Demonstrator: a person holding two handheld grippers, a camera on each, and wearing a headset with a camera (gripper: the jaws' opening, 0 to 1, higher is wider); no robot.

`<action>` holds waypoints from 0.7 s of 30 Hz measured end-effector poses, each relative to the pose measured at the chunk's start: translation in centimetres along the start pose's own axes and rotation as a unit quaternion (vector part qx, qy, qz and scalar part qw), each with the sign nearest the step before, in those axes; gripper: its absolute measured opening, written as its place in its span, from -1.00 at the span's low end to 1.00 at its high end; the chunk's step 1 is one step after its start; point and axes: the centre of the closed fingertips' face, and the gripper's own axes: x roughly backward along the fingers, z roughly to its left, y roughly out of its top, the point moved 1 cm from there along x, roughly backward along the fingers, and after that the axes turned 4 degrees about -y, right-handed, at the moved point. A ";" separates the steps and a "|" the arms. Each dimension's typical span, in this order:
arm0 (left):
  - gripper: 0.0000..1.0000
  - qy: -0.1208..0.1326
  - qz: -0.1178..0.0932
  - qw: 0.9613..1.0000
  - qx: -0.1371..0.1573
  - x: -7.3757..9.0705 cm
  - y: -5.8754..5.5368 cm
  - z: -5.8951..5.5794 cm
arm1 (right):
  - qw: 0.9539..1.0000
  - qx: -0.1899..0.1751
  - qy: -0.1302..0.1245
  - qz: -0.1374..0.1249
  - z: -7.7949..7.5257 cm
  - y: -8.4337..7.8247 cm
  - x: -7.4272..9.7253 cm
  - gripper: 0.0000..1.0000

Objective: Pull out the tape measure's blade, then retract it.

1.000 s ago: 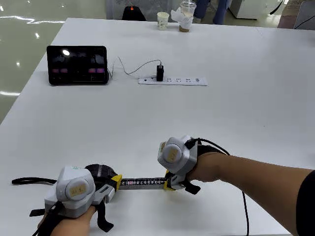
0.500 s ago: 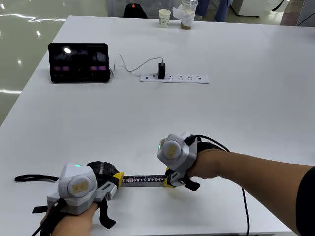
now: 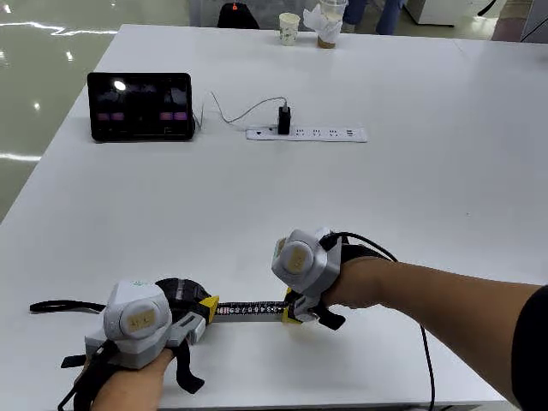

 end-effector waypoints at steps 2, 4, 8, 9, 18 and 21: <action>0.21 0.000 0.000 1.000 -0.001 0.0 0.0 0.0 | 1.000 0.002 0.000 -0.001 0.1 0.2 -0.1 -0.77; 0.21 0.000 0.000 1.000 -0.003 0.0 0.0 0.0 | 1.000 0.004 0.000 0.000 0.1 0.3 -0.2 -0.77; 0.21 -0.001 0.000 1.000 -0.003 0.0 0.0 0.0 | 1.000 0.003 0.002 -0.001 0.1 0.4 -0.3 -0.77; 0.21 -0.001 0.000 1.000 -0.004 0.0 0.0 0.0 | 1.000 0.002 0.002 -0.001 0.1 0.4 -0.3 -0.77; 0.21 -0.002 0.001 1.000 -0.004 0.1 0.0 -0.1 | 1.000 -0.001 0.006 -0.002 0.2 0.6 -0.4 -0.77; 0.22 -0.002 0.002 1.000 -0.009 0.1 -0.1 -0.1 | 1.000 0.000 0.005 -0.002 0.2 0.7 -0.5 -0.77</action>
